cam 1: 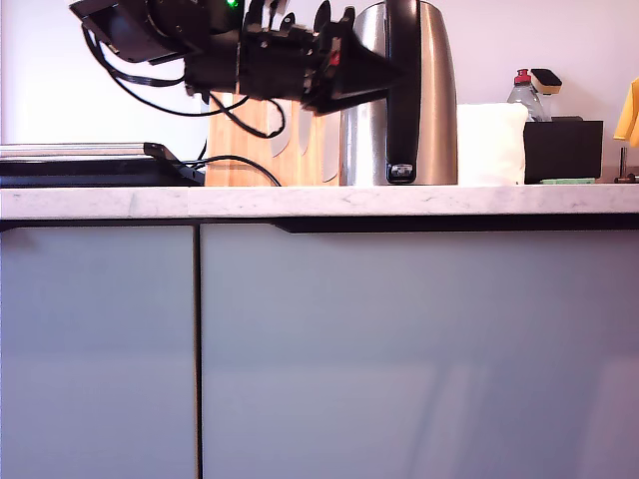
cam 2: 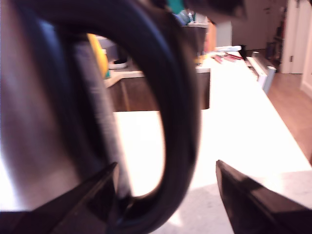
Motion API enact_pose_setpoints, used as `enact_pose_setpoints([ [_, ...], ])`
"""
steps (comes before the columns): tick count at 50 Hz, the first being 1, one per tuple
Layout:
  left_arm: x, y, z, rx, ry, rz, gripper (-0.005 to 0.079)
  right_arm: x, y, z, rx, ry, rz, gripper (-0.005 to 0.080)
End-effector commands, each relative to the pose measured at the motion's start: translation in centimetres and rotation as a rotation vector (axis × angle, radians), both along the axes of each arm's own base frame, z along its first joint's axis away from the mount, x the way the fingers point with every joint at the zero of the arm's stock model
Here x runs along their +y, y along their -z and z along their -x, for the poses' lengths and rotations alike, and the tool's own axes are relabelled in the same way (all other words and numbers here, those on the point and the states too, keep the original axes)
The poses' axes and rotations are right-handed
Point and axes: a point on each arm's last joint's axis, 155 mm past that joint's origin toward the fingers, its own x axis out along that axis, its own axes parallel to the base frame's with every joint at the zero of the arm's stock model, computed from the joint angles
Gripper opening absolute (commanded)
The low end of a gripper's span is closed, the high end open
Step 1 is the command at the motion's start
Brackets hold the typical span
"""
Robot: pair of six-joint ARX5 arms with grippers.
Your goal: Pick up the kettle and place it to the side
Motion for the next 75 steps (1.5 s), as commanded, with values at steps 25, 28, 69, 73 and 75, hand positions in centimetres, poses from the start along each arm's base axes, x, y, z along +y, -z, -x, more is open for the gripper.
enact_pose_setpoints([
  [25,-0.9,1.4,-0.4,-0.003,0.003,-0.011,0.051,2.7,3.1,-3.1,0.04,-0.028,-0.025,0.0487],
  [28,-1.1,1.8,-0.5,0.001,0.005,-0.013,0.0484,3.0,2.7,-3.1,0.018,-0.032,-0.032,0.0487],
  [69,-2.2,2.5,1.2,0.02,0.087,-0.021,-0.0021,4.8,0.6,-3.2,-0.047,-0.073,-0.068,-0.0013],
  [73,-2.0,2.2,1.3,0.016,0.083,-0.026,-0.0021,4.9,-0.2,-3.1,-0.06,-0.073,-0.071,-0.0013],
  [75,-2.0,2.1,1.2,-0.002,0.077,-0.028,-0.0021,4.8,-0.7,-3.0,-0.065,-0.074,-0.072,-0.0013],
])
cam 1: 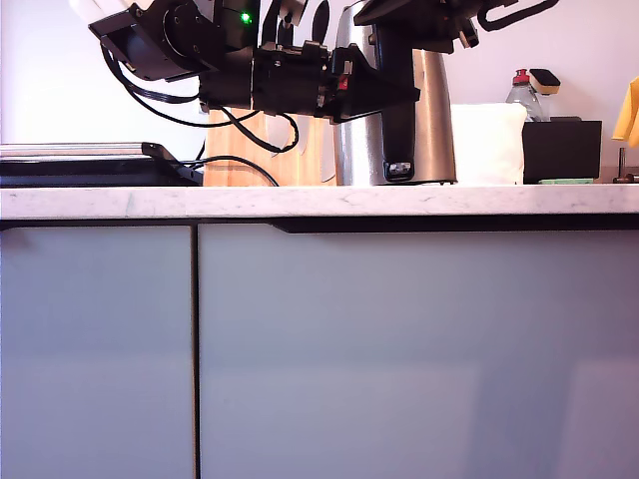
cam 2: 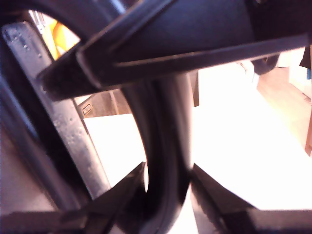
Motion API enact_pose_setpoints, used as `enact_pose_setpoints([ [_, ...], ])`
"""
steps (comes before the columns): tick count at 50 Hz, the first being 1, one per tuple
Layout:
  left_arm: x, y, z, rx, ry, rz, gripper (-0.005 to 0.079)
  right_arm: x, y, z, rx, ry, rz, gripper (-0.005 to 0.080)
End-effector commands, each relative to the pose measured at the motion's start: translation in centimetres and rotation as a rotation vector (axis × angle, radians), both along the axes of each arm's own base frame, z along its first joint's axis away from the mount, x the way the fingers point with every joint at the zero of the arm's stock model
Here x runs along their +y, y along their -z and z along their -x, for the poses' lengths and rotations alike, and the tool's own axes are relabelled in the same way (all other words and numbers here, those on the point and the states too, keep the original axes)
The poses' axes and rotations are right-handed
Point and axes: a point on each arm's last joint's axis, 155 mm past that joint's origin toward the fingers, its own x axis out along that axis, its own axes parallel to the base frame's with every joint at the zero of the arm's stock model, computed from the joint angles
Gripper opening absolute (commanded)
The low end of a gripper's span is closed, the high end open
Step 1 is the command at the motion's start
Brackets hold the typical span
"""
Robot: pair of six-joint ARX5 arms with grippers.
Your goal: Pick up the kettle and place it to the side
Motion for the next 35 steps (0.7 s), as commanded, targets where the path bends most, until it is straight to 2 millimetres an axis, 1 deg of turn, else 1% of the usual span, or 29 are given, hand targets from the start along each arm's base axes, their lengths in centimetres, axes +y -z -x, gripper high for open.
enact_pose_setpoints([
  [1,-0.7,0.3,0.9,0.023,0.03,-0.008,-0.0021,0.7,-3.7,0.4,-0.122,-0.021,-0.011,-0.0013],
  [9,-0.2,-1.6,0.6,-0.008,0.006,0.0,-0.0021,0.5,-5.3,0.8,-0.147,-0.02,-0.018,-0.0013],
  [16,-0.1,-2.4,0.3,-0.043,-0.009,-0.03,-0.0021,0.4,-6.3,1.4,-0.167,-0.019,-0.023,-0.0013],
  [22,-0.1,-3.2,0.3,-0.079,-0.007,-0.056,-0.0021,0.3,-6.5,1.5,-0.169,-0.016,-0.023,-0.0013],
  [24,0.0,-3.3,0.2,-0.066,-0.013,-0.066,-0.0021,0.3,-6.5,1.6,-0.169,-0.016,-0.023,-0.0013],
  [25,0.0,-3.3,0.1,-0.094,-0.016,-0.074,-0.0021,0.3,-6.6,1.6,-0.169,-0.016,-0.023,-0.0013],
  [29,0.1,-3.6,-0.2,-0.113,-0.035,-0.099,-0.0021,0.2,-6.6,1.6,-0.171,-0.016,-0.024,-0.0013],
  [35,0.3,-4.4,0.0,-0.126,-0.037,-0.114,-0.0021,0.2,-6.9,1.8,-0.179,-0.017,-0.024,-0.0013],
])
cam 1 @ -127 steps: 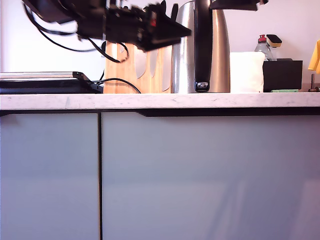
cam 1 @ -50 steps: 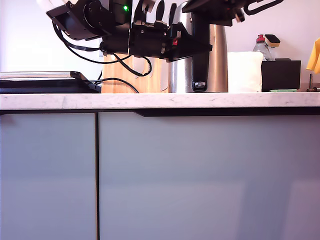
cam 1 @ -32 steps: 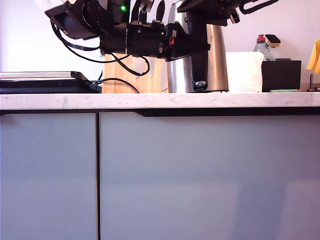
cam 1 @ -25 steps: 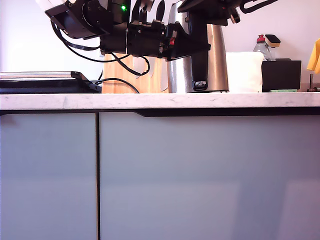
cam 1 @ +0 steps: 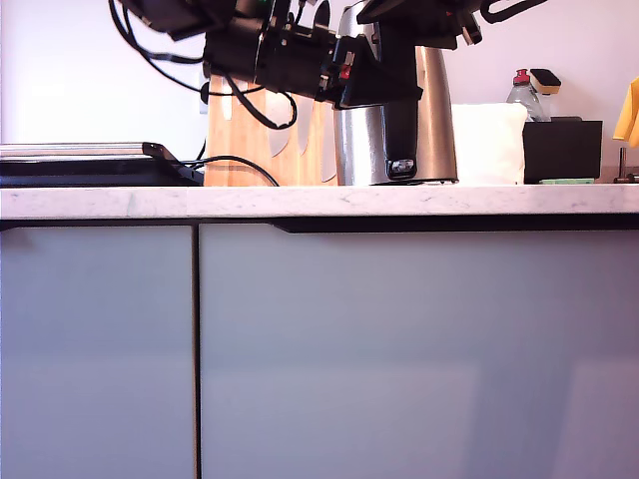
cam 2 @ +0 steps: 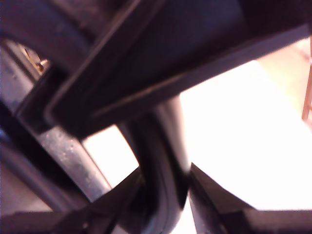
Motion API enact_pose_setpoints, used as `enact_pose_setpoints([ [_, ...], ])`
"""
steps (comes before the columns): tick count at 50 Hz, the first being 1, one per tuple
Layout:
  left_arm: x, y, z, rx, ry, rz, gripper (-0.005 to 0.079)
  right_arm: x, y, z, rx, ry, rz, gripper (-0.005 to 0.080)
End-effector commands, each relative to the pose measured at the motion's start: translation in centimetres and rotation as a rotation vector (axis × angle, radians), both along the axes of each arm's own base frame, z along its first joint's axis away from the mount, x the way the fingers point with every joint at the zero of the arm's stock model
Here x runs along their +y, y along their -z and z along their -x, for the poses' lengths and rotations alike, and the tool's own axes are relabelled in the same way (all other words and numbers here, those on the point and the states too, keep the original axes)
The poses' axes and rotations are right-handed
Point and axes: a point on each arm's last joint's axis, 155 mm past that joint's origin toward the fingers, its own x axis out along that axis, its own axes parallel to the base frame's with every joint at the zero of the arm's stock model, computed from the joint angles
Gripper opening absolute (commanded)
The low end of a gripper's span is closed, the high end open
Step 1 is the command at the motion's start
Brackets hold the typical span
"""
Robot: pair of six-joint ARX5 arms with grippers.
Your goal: Pick up the kettle and place it to the side
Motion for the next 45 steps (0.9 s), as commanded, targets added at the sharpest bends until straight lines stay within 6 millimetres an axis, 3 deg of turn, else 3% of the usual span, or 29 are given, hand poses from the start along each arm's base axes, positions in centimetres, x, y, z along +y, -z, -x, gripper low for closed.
enact_pose_setpoints([
  [1,0.3,-4.2,0.6,-0.077,-0.013,0.042,-0.0021,0.4,-6.6,1.9,-0.199,-0.027,-0.031,-0.0013],
  [29,2.1,-7.5,1.3,-0.189,-0.086,0.003,-0.0021,0.0,-8.5,3.2,-0.238,-0.026,-0.044,-0.0013],
  [45,2.4,-7.9,1.6,-0.209,-0.085,-0.01,-0.0021,-0.1,-9.0,3.5,-0.254,-0.025,-0.047,-0.0012],
])
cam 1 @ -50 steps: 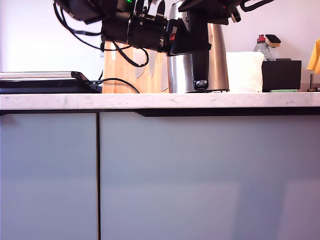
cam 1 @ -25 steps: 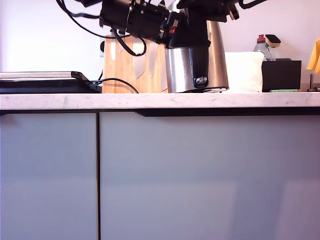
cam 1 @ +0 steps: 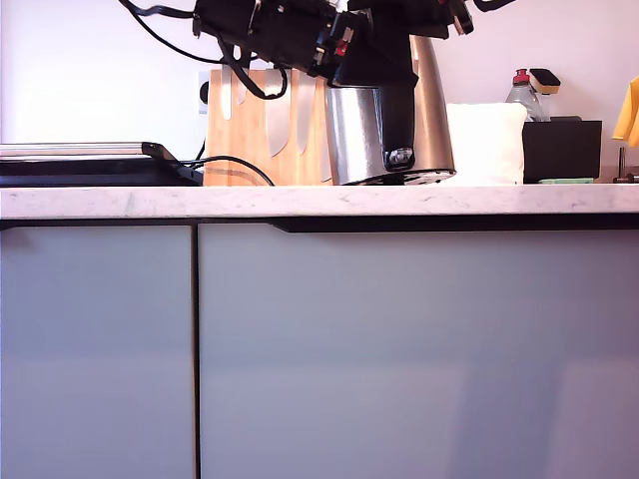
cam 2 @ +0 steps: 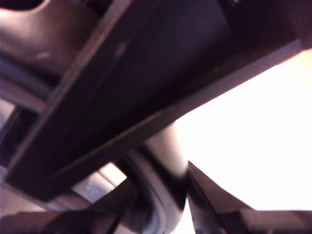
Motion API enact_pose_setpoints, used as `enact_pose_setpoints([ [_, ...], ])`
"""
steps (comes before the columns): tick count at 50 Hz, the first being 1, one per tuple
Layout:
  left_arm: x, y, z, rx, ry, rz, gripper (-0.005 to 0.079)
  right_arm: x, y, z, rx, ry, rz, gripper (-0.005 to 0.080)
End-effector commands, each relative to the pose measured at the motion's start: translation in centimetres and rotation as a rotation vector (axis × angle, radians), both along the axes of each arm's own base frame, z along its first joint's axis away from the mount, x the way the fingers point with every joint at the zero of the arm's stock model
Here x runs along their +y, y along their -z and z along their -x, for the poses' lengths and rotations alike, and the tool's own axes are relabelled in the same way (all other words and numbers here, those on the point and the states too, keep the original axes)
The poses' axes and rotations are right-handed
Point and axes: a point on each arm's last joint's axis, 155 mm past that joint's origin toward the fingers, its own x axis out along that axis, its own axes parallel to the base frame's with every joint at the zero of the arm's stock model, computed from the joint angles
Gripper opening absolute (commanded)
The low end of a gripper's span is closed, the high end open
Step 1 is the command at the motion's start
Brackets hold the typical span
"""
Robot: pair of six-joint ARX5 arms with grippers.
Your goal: Pick up the kettle and place it to the side
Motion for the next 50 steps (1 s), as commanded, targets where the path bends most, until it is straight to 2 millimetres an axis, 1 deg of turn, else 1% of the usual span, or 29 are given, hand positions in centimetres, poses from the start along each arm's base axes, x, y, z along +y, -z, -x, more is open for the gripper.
enact_pose_setpoints([
  [1,1.1,-7.0,0.8,-0.158,-0.011,0.077,-0.0021,-0.6,-8.2,2.7,-0.245,-0.007,-0.04,-0.0012],
  [5,1.3,-7.4,0.7,-0.189,-0.014,0.056,-0.0021,-0.7,-8.2,2.6,-0.248,0.001,-0.037,-0.0012],
  [16,1.8,-9.8,0.8,-0.237,-0.025,0.028,-0.0021,-0.9,-8.2,2.4,-0.252,0.018,-0.035,-0.0012],
  [21,2.2,-10.7,0.3,-0.276,-0.058,0.012,-0.0021,-0.9,-8.4,2.3,-0.257,0.019,-0.037,-0.0012],
  [26,2.4,-11.4,0.4,-0.286,-0.059,0.01,-0.0021,-1.0,-8.6,2.2,-0.267,0.029,-0.04,-0.0012],
  [31,2.5,-11.4,0.3,-0.287,-0.067,-0.004,-0.0021,-1.2,-8.7,1.9,-0.272,0.047,-0.039,-0.0012],
  [43,2.9,-10.8,-0.2,-0.3,-0.094,-0.041,-0.0021,-1.3,-9.3,2.2,-0.29,0.048,-0.045,-0.0012],
  [50,3.6,-10.2,-0.6,-0.269,-0.121,-0.075,-0.0021,-1.3,-9.3,2.3,-0.288,0.047,-0.045,-0.0012],
])
